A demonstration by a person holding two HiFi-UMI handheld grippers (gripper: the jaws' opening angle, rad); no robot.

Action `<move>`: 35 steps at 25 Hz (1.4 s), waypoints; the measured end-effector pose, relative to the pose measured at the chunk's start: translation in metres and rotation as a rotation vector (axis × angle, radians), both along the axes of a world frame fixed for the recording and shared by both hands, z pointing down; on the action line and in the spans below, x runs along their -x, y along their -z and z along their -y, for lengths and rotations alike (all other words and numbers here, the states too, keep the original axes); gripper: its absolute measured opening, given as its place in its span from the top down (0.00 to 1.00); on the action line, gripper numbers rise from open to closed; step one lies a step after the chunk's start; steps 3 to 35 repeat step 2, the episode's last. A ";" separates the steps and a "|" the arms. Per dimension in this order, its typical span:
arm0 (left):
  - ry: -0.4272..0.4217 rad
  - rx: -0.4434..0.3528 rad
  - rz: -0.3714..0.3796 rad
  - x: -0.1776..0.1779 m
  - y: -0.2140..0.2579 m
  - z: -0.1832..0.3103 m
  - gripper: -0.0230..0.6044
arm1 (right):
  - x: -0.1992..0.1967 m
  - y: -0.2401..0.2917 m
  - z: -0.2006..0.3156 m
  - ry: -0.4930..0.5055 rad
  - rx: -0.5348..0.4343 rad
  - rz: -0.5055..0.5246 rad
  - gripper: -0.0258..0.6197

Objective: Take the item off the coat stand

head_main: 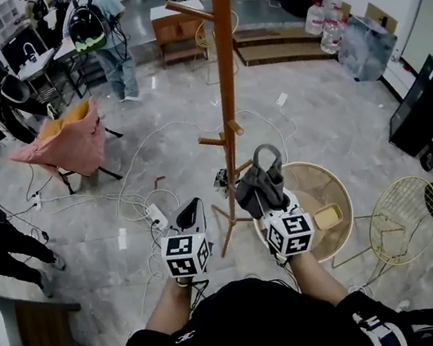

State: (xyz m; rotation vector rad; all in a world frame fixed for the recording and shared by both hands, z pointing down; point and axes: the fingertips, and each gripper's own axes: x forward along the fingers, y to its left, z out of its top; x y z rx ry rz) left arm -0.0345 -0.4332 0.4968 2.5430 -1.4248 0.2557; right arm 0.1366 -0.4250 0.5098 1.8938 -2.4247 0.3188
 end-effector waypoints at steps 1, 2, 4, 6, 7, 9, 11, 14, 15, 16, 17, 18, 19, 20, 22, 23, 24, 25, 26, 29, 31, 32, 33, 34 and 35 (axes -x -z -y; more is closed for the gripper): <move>0.000 0.001 0.001 0.001 0.001 0.000 0.94 | 0.001 0.001 0.000 0.001 0.002 0.000 0.74; 0.001 0.003 0.002 0.001 0.002 0.000 0.94 | 0.001 0.002 0.001 0.001 0.003 0.001 0.74; 0.001 0.003 0.002 0.001 0.002 0.000 0.94 | 0.001 0.002 0.001 0.001 0.003 0.001 0.74; 0.001 0.003 0.002 0.001 0.002 0.000 0.94 | 0.001 0.002 0.001 0.001 0.003 0.001 0.74; 0.001 0.003 0.002 0.001 0.002 0.000 0.94 | 0.001 0.002 0.001 0.001 0.003 0.001 0.74; 0.001 0.003 0.002 0.001 0.002 0.000 0.94 | 0.001 0.002 0.001 0.001 0.003 0.001 0.74; 0.001 0.003 0.002 0.001 0.002 0.000 0.94 | 0.001 0.002 0.001 0.001 0.003 0.001 0.74; 0.001 0.003 0.002 0.001 0.002 0.000 0.94 | 0.001 0.002 0.001 0.001 0.003 0.001 0.74; 0.001 0.003 0.002 0.001 0.002 0.000 0.94 | 0.001 0.002 0.001 0.001 0.003 0.001 0.74; 0.001 0.003 0.002 0.001 0.002 0.000 0.94 | 0.001 0.002 0.001 0.001 0.003 0.001 0.74; 0.001 0.003 0.002 0.001 0.002 0.000 0.94 | 0.001 0.002 0.001 0.001 0.003 0.001 0.74; 0.001 0.003 0.002 0.001 0.002 0.000 0.94 | 0.001 0.002 0.001 0.001 0.003 0.001 0.74; 0.001 0.003 0.002 0.001 0.002 0.000 0.94 | 0.001 0.002 0.001 0.001 0.003 0.001 0.74; 0.001 0.003 0.002 0.001 0.002 0.000 0.94 | 0.001 0.002 0.001 0.001 0.003 0.001 0.74; 0.001 0.003 0.002 0.001 0.002 0.000 0.94 | 0.001 0.002 0.001 0.001 0.003 0.001 0.74; 0.001 0.003 0.002 0.001 0.002 0.000 0.94 | 0.001 0.002 0.001 0.001 0.003 0.001 0.74; 0.001 0.003 0.002 0.001 0.002 0.000 0.94 | 0.001 0.002 0.001 0.001 0.003 0.001 0.74; 0.001 0.003 0.002 0.001 0.002 0.000 0.94 | 0.001 0.002 0.001 0.001 0.003 0.001 0.74; 0.001 0.003 0.002 0.001 0.002 0.000 0.94 | 0.001 0.002 0.001 0.001 0.003 0.001 0.74; 0.001 0.003 0.002 0.001 0.002 0.000 0.94 | 0.001 0.002 0.001 0.001 0.003 0.001 0.74; 0.001 0.003 0.002 0.001 0.002 0.000 0.94 | 0.001 0.002 0.001 0.001 0.003 0.001 0.74; 0.001 0.003 0.002 0.001 0.002 0.000 0.94 | 0.001 0.002 0.001 0.001 0.003 0.001 0.74; 0.001 0.003 0.002 0.001 0.002 0.000 0.94 | 0.001 0.002 0.001 0.001 0.003 0.001 0.74; 0.001 0.003 0.002 0.001 0.002 0.000 0.94 | 0.001 0.002 0.001 0.001 0.003 0.001 0.74; 0.001 0.003 0.002 0.001 0.002 0.000 0.94 | 0.001 0.002 0.001 0.001 0.003 0.001 0.74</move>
